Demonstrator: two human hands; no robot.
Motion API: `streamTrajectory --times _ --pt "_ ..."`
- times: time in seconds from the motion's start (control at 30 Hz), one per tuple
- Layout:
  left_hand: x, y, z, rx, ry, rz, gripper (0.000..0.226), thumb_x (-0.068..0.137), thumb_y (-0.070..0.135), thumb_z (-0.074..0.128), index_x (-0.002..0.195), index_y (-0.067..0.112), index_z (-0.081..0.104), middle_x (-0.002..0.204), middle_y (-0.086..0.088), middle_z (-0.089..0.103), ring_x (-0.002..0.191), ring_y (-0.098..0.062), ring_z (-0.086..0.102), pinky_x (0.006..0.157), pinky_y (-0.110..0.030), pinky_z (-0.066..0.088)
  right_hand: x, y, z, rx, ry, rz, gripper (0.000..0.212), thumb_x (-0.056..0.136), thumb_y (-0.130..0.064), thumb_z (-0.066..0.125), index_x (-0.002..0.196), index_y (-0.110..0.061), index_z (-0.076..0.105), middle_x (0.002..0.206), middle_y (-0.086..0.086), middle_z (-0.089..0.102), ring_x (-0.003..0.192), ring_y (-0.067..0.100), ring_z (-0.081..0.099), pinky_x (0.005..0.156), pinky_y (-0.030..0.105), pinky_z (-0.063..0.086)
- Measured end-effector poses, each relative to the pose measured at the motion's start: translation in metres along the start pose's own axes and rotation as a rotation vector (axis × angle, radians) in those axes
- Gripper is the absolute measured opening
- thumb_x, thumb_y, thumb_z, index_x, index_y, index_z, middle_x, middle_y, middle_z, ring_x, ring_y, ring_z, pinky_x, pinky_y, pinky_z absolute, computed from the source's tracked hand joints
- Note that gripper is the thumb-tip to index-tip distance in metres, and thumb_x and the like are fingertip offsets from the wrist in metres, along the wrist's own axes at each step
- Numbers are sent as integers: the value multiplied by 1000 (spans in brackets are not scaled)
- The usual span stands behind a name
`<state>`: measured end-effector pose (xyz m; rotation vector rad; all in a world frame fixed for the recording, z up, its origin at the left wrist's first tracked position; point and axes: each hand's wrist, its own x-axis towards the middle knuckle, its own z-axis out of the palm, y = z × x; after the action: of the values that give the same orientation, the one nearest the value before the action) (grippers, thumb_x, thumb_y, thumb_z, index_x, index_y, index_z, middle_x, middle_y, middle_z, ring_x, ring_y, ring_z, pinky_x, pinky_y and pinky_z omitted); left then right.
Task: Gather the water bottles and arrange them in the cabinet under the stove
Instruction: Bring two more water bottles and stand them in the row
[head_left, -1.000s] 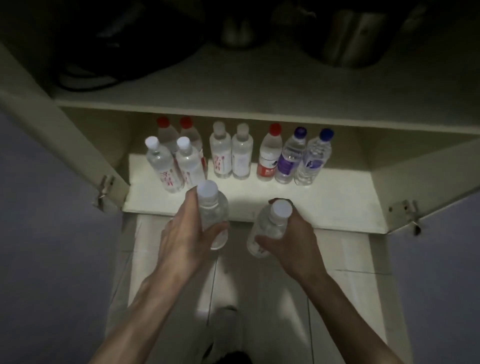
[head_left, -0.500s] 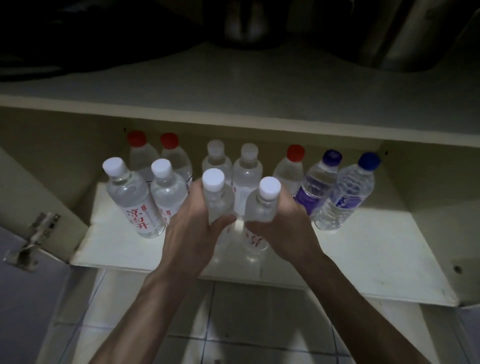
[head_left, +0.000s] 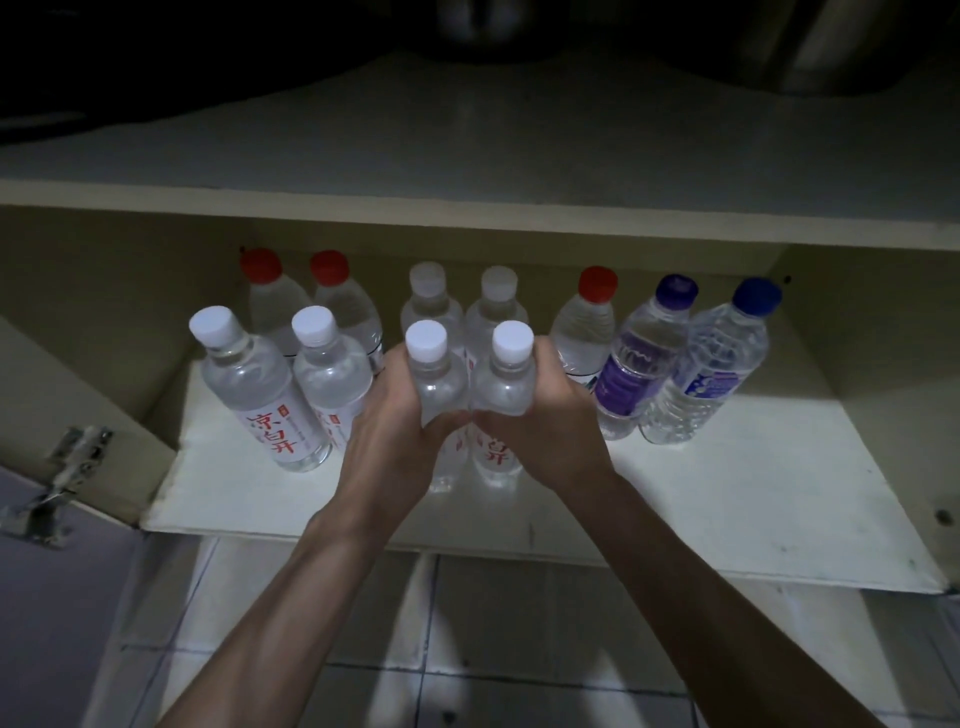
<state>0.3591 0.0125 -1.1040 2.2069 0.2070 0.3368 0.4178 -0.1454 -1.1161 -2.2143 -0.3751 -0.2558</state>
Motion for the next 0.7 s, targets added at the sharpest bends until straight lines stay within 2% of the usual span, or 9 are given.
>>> streamTrajectory --times 0.13,0.23,0.3,0.37,0.43,0.53,0.6,0.67,0.7 --pt "0 2 -4 -66 -6 -24 59 88 40 84 130 44 44 128 15 59 119 -9 62 94 -40 56 -2 2 9 -35 44 -70 68 66 -36 94 111 0 59 89 10 68 81 39 72 66 29 46" --pt "-1 3 -6 -85 -6 -24 63 86 40 86 136 39 48 127 17 59 120 -6 61 95 -41 56 -3 4 9 -27 24 -58 72 65 -38 96 114 -1 58 93 9 69 85 37 73 67 30 49" --pt "-3 6 -9 -84 1 -20 63 86 39 87 136 40 49 128 17 61 121 -7 62 97 -46 56 -5 1 6 12 -13 -17 77 64 -39 99 118 -4 57 101 7 70 93 33 73 74 33 55" --pt "-9 11 -13 -63 16 -23 61 86 34 86 133 44 49 129 17 62 122 -7 61 99 -47 54 -7 -2 -3 62 -54 45 78 67 -36 98 127 -11 55 113 3 70 104 28 70 86 44 58" --pt "-19 19 -21 -16 37 -30 68 88 33 84 142 41 45 138 14 60 130 -10 57 106 -48 50 -10 -8 -16 68 -89 72 77 69 -38 90 135 -22 52 119 -3 68 111 22 68 92 48 57" --pt "-34 36 -43 149 42 -43 83 91 41 80 160 29 34 157 4 52 143 -20 49 112 -49 45 -17 -24 -46 0 -127 88 74 77 -43 81 142 -32 47 129 -7 65 118 18 64 98 46 55" --pt "-47 48 -63 365 45 12 78 94 42 76 158 26 35 155 1 51 140 -24 50 100 -47 49 -25 -39 -69 -143 -119 56 72 84 -44 77 146 -28 45 138 -1 61 127 22 59 103 47 50" --pt "-63 62 -85 540 41 60 72 96 48 68 155 24 36 150 -2 51 134 -29 52 87 -47 51 -37 -57 -92 -319 -98 1 67 86 -51 67 145 -26 48 144 1 58 138 26 51 113 55 41" --pt "-71 72 -97 581 32 65 72 96 51 64 155 22 36 149 -4 50 134 -30 51 89 -47 52 -43 -70 -102 -403 -87 -44 66 86 -55 61 144 -26 51 148 2 56 143 28 47 117 60 35"
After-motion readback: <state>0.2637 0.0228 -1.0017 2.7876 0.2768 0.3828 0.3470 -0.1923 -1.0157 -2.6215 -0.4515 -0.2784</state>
